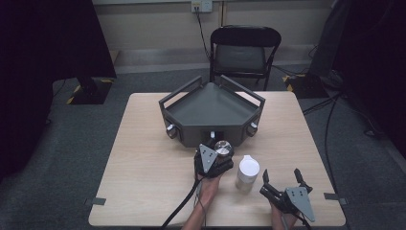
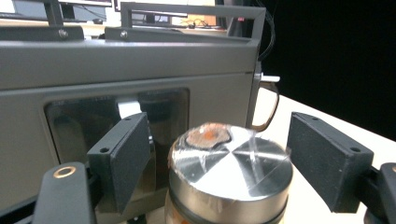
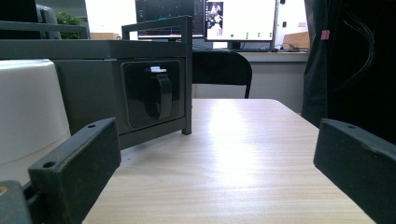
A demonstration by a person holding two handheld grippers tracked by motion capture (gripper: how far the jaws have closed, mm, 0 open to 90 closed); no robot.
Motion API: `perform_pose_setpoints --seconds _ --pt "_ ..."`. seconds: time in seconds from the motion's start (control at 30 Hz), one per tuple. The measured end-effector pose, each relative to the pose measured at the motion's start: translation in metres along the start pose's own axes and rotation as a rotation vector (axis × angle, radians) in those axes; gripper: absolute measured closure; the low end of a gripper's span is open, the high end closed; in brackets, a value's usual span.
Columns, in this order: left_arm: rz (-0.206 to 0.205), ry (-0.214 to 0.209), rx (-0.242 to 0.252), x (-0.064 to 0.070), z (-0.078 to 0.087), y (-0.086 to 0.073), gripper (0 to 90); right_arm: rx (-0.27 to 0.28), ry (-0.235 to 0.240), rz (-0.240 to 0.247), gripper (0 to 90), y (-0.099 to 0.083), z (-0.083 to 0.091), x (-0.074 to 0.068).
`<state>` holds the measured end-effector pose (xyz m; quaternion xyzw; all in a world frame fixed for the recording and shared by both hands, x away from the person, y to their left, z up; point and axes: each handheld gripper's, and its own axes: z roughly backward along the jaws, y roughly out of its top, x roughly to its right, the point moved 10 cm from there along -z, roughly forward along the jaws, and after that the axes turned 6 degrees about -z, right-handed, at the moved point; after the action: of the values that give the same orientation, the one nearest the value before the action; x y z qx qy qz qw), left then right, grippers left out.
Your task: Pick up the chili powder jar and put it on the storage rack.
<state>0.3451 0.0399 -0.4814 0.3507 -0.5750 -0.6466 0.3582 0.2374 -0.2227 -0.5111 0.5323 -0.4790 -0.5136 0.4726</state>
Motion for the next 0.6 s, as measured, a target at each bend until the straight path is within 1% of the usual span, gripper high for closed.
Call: perform_pose_setpoints --seconds 0.13,0.3,0.43,0.6 --pt "-0.018 -0.007 -0.01 0.0011 -0.0022 -0.0033 26.7 0.0 0.0 0.001 0.0 0.0 0.0 0.0" --pt "-0.007 -0.007 -0.011 0.0019 -0.0038 -0.0058 29.2 0.0 0.0 0.001 0.0 0.0 0.0 0.0" --pt "-0.015 -0.006 -0.007 0.0037 -0.0037 -0.0058 34.2 0.001 0.0 0.001 0.0 0.0 0.0001 0.0" --pt "-0.014 0.003 -0.009 0.0051 -0.0037 -0.0049 35.0 0.0 -0.001 0.0 0.0 0.0 0.0001 0.0"
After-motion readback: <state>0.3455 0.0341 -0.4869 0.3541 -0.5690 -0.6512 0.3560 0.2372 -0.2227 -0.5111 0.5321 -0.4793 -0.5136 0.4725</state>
